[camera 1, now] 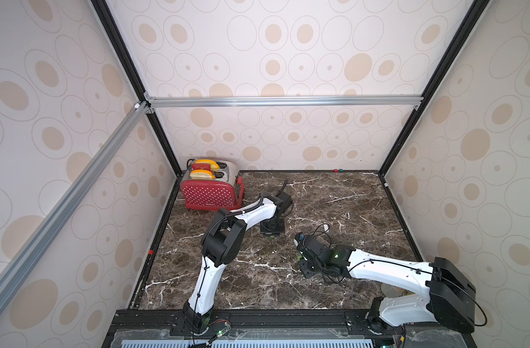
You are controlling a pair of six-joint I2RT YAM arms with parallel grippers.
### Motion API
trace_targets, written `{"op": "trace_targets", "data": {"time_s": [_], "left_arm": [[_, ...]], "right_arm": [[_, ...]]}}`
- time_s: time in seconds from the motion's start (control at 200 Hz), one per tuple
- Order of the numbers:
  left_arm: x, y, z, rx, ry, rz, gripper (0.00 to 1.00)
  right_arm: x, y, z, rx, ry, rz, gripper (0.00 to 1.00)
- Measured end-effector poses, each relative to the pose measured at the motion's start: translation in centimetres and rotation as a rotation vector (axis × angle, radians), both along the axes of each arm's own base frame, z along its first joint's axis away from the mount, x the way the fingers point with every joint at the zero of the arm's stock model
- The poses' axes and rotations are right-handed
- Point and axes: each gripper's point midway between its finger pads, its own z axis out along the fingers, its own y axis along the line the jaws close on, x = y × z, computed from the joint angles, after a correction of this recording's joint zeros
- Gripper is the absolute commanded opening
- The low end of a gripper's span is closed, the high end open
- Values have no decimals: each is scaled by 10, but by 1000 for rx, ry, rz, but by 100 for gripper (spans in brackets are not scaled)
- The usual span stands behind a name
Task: Close the usb drive cover
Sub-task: Pick up the cover from the center of the board.
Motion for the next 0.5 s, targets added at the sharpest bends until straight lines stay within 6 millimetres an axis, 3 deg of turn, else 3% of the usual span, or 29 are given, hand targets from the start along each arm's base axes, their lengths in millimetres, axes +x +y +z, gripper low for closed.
{"op": "trace_targets", "data": {"time_s": [0.501], "left_arm": [[4,-20,50,-197,-105,75,0]], "right_arm": [[-10,8,17,113,-29,95,0]]}}
